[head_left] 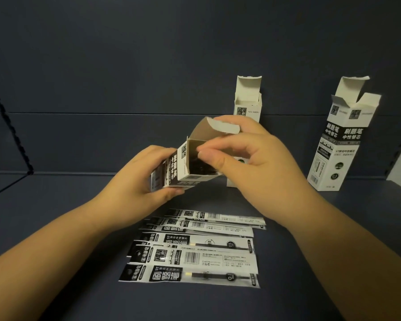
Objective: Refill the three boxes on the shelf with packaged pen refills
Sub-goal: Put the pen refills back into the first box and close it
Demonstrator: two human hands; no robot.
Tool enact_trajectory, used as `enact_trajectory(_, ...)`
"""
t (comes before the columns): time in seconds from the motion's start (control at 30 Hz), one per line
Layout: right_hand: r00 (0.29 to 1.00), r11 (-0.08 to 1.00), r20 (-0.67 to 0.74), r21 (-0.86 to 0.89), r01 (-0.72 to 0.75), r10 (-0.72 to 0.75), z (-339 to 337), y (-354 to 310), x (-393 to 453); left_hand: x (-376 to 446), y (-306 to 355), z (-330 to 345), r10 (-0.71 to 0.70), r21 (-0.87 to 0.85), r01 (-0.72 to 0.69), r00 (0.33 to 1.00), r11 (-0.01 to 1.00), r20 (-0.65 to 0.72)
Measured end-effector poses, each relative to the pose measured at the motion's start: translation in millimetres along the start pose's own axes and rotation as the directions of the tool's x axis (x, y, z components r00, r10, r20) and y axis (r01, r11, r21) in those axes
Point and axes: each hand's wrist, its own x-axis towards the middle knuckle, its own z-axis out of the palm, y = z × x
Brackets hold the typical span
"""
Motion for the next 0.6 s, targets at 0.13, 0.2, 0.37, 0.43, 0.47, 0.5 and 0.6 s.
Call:
enact_trajectory(0.13,0.999,0.999,0.049,-0.033,0.008,-0.006,4.8,3.7,0.0,0.5,-0.1,0.8,0.007,0.002,-0.007,1.000,1.000,0.002)
enact_trajectory(0.2,0.999,0.999,-0.050,0.049,-0.006,0.009,4.3,6.4,1.3,0.6,-1.2,-0.4,-0.002,0.012,0.002,1.000,1.000,-0.008)
enact_trajectory(0.37,0.946,0.975,-0.285,0.196,-0.101,0.155,-2.6,9.5,4.8,0.1,-1.1,-2.0,-0.056,-0.044,0.054,0.998,0.998,-0.029)
enact_trajectory(0.43,0.939,0.974,-0.279,0.159,-0.160,0.200,-2.5,14.5,5.9,-0.3,-1.7,-1.5,-0.058,-0.041,0.057,0.998,0.998,-0.027)
enact_trajectory(0.47,0.945,0.977,-0.251,0.092,-0.192,0.209,-2.4,18.3,6.5,-0.3,-2.0,-1.3,-0.058,-0.037,0.057,0.998,0.998,-0.026)
enact_trajectory(0.5,0.961,0.976,-0.182,-0.026,-0.216,0.208,-2.6,21.5,6.6,-0.3,-2.7,-1.0,-0.059,-0.035,0.058,0.998,0.998,-0.027)
enact_trajectory(0.6,0.945,0.877,0.165,-0.445,-0.183,0.281,0.1,26.8,2.1,-0.4,-3.7,-1.5,-0.077,-0.056,0.075,0.996,0.996,-0.034)
